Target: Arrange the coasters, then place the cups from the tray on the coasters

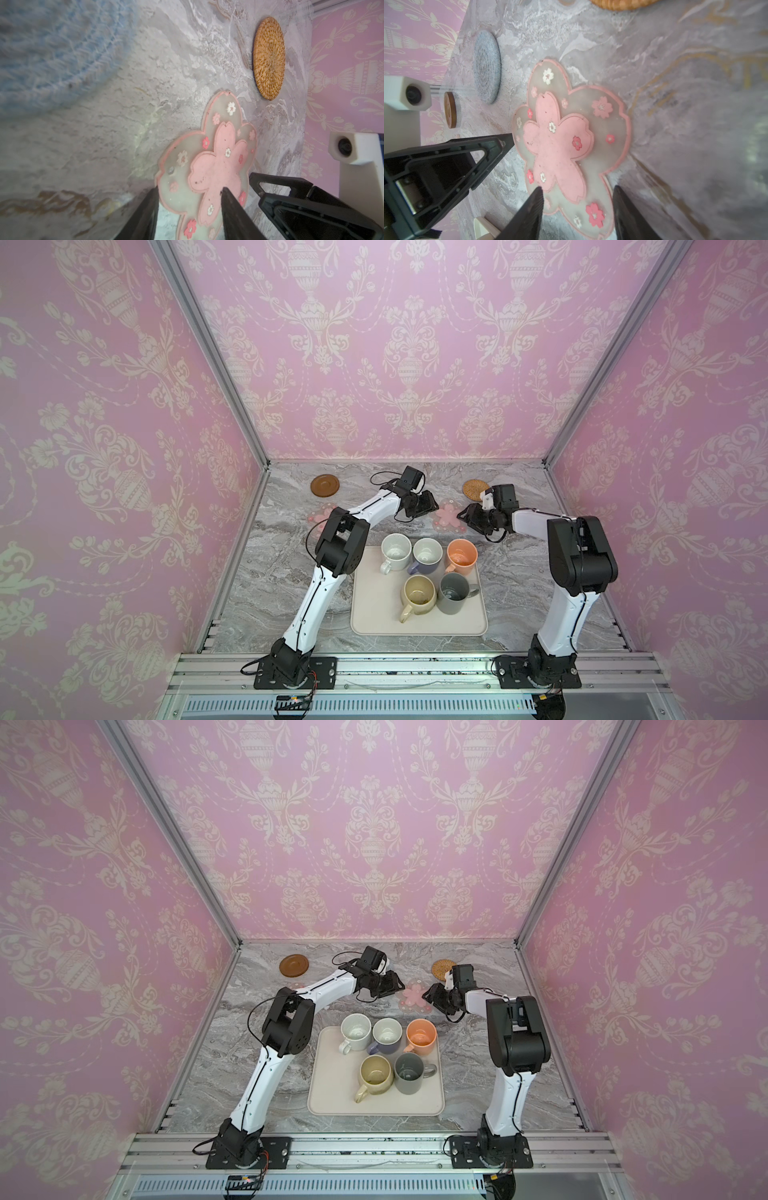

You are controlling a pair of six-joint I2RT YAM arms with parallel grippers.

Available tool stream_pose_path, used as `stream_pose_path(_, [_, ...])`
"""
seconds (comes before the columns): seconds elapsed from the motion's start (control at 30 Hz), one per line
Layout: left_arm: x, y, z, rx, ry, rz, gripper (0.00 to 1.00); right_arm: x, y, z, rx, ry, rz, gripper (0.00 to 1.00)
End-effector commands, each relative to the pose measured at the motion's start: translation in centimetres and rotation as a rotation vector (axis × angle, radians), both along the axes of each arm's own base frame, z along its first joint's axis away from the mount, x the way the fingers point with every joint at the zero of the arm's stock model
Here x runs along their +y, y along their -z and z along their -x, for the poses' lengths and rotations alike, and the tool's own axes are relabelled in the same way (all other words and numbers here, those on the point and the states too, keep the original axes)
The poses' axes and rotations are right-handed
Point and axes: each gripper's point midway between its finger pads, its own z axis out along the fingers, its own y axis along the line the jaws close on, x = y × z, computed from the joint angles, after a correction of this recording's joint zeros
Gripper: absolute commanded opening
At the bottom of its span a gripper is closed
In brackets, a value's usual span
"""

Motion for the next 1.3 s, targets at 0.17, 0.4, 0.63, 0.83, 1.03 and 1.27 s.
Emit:
stream_pose_path(0.17, [-3.9, 1.9, 5.5, 0.111, 0.133, 0.014, 0.51, -0.4, 2.9, 4.3, 0.166, -0.009, 0.064, 0.55])
stream_pose_path(0.4, [-4.9, 1.3, 6.5, 0.120, 0.121, 0.059, 0.51, -1.3, 2.5, 4.6, 0.173, 0.020, 0.088, 0.55])
stream_pose_path(0.63, [-6.3, 0.7, 7.4, 0.125, 0.145, 0.088, 0.50, -2.8, 2.3, 5.1, 0.181, 0.078, 0.097, 0.56])
stream_pose_path(0.83, [-7.6, 0.8, 8.2, 0.141, 0.172, 0.097, 0.50, -3.7, 1.9, 5.6, 0.181, 0.110, 0.103, 0.55])
stream_pose_path(1.03, [-9.2, 0.4, 8.9, 0.138, 0.202, 0.103, 0.50, -4.7, 1.5, 5.7, 0.179, 0.134, 0.105, 0.56])
stream_pose_path(1.27, [-10.8, 0.4, 9.6, 0.137, 0.227, 0.109, 0.50, -5.5, 1.4, 6.2, 0.180, 0.145, 0.115, 0.56])
